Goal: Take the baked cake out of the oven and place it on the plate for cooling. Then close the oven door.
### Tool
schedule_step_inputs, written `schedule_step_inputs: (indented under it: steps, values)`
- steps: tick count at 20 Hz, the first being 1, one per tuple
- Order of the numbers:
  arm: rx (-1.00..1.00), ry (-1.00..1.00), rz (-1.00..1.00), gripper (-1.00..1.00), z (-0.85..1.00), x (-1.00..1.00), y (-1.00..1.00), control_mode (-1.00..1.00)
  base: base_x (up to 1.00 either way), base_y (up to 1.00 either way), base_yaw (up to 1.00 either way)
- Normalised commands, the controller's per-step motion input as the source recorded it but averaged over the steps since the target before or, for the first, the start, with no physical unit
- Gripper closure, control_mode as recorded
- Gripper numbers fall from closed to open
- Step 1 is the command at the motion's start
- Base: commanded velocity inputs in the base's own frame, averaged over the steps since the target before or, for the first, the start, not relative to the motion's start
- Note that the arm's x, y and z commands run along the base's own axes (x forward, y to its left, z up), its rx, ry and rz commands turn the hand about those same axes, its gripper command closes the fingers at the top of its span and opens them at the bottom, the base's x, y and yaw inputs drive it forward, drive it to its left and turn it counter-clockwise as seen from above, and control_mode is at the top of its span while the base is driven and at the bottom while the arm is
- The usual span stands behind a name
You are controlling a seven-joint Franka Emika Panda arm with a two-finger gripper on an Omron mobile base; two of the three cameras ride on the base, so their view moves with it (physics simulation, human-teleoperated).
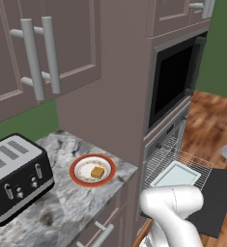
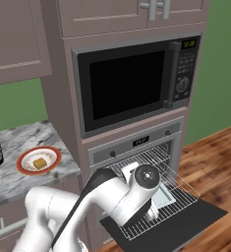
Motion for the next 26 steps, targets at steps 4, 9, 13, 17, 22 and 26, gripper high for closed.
schedule_step_inputs:
  steps: [4, 9, 13, 17, 22, 26]
  values:
    - [0.0, 0.0, 0.0, -1.0, -0.52, 0.41, -0.05, -1.0, 0.0, 0.0, 0.0]
    - [0.0, 0.0, 0.0, 1.0, -0.47, 0.31, -0.13, -1.0, 0.0, 0.0, 0.0]
    - [0.0, 0.03, 0.0, 1.0, -0.36, 0.18, -0.27, -1.0, 0.0, 0.0, 0.0]
    - [0.0, 0.01, 0.0, 1.0, -0.32, 0.12, -0.38, -1.0, 0.0, 0.0, 0.0]
    - [0.0, 0.06, 0.0, 1.0, -0.29, 0.17, -0.39, -1.0, 0.0, 0.0, 0.0]
    - [0.04, 0.08, 0.0, 1.0, -0.3, 0.21, -0.36, -1.0, 0.0, 0.0, 0.0]
